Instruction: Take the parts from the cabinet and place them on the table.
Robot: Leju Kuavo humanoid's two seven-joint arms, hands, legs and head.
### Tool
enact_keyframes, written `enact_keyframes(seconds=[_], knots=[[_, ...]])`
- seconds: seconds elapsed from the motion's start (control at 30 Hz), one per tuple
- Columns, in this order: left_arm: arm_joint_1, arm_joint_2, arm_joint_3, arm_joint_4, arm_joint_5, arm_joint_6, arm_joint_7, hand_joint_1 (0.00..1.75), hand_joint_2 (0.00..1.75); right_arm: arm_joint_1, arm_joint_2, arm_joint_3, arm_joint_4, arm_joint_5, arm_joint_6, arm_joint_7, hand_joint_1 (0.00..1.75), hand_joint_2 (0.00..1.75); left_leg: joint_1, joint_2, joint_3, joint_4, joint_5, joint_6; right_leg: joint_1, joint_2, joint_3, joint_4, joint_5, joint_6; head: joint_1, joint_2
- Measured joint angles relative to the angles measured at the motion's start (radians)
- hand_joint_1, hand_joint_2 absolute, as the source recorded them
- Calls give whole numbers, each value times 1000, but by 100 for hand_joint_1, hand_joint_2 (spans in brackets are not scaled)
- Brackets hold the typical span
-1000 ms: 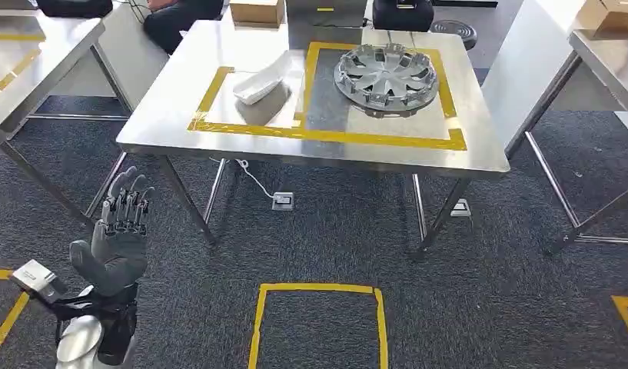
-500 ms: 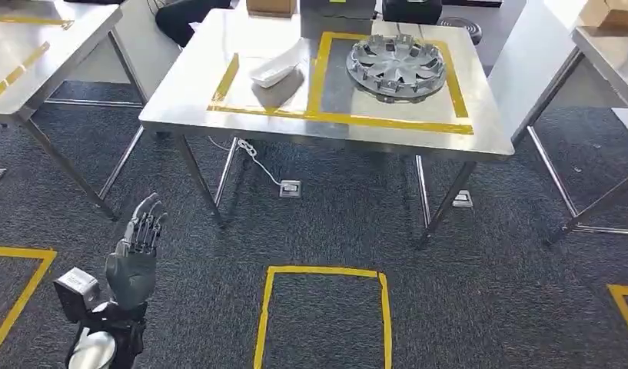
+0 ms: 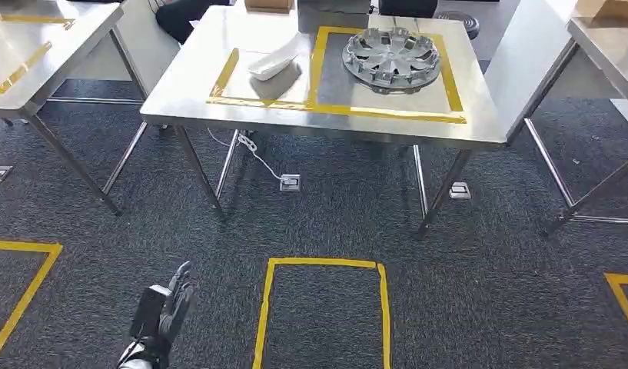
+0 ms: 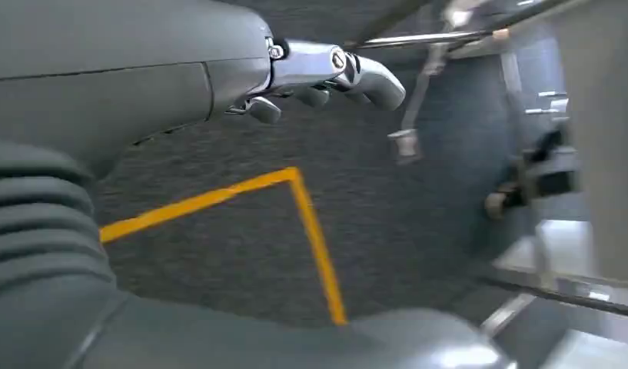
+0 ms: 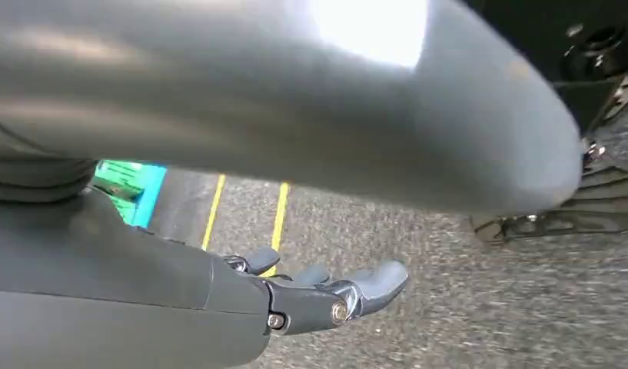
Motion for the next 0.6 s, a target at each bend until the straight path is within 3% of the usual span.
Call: enact_keyframes(seconds=[0.03,0.17,0.3,0.5,0.6], knots=[[-13,4,2,69,-8,14,6,0,175,-1,1,-2,0,0,0,8,0,175,0,0,-1,-2,2,-3,0,0,-1,1,1,-2,0,0],[-40,10,17,281,-5,55,87,0,175,-1,5,-6,0,8,0,28,0,175,1,0,-2,-5,10,-9,1,0,-7,4,4,-8,0,0],[-28,8,41,421,13,82,249,0,175,-1,10,-6,0,23,0,34,0,175,2,0,-5,-6,13,-12,2,0,-11,7,6,-11,0,0],[5,-7,65,522,37,73,526,0,175,-4,11,-6,0,42,0,12,0,175,2,0,-6,-5,14,-12,2,-1,-13,7,6,-12,0,0],[4,-16,87,548,57,51,571,0,175,-7,11,-6,0,42,0,0,0,175,2,-1,-7,-5,16,-10,2,-3,-13,7,7,-12,0,0]])
